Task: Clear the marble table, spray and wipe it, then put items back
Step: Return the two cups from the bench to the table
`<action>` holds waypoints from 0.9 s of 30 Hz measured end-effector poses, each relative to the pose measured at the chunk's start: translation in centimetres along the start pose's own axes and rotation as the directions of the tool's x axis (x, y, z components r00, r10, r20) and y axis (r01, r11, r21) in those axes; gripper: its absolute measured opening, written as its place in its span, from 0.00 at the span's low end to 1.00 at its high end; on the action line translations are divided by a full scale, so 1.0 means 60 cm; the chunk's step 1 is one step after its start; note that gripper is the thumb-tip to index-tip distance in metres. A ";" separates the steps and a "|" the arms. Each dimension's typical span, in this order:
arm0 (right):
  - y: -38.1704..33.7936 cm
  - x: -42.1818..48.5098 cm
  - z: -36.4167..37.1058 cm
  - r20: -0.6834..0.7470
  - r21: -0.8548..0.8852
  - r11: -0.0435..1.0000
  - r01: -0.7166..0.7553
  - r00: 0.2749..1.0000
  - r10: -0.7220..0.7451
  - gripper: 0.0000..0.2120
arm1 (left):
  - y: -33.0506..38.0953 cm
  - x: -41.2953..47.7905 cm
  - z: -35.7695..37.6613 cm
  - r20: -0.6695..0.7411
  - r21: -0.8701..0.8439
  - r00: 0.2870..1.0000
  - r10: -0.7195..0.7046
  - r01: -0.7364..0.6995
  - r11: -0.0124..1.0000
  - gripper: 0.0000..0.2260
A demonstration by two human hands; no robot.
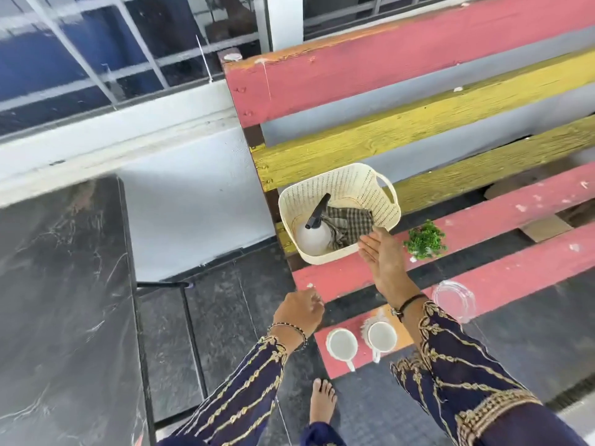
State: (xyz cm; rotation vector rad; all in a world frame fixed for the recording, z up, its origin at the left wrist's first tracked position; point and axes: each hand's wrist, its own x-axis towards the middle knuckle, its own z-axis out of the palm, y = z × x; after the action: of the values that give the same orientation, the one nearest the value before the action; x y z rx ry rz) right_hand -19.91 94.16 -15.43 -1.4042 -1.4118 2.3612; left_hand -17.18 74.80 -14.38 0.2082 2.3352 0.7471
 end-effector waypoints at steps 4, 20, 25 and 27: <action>0.044 -0.038 -0.042 -0.008 -0.144 0.986 0.082 0.996 -0.084 0.07 | 0.000 0.004 0.031 0.090 0.115 0.995 -0.048 0.038 0.993 0.10; 0.213 -0.030 -0.188 0.166 -0.980 0.117 0.160 0.985 0.041 0.35 | -0.041 0.039 0.178 0.191 0.512 0.969 -0.156 0.037 0.858 0.17; 0.229 -0.025 -0.182 0.190 -0.981 -0.040 0.191 0.981 0.037 0.36 | -0.050 0.043 0.187 0.220 0.492 0.970 -0.105 -0.018 0.870 0.15; 0.229 -0.027 -0.182 0.188 -0.978 -0.084 0.191 0.981 0.038 0.35 | -0.050 0.037 0.184 0.230 0.484 0.968 -0.097 -0.028 0.875 0.15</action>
State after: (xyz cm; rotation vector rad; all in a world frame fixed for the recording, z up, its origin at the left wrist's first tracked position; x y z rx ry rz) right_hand -5.96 92.80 -26.11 -0.9484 -3.5486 0.8409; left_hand -11.63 78.13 -24.07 0.4504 2.2337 0.0888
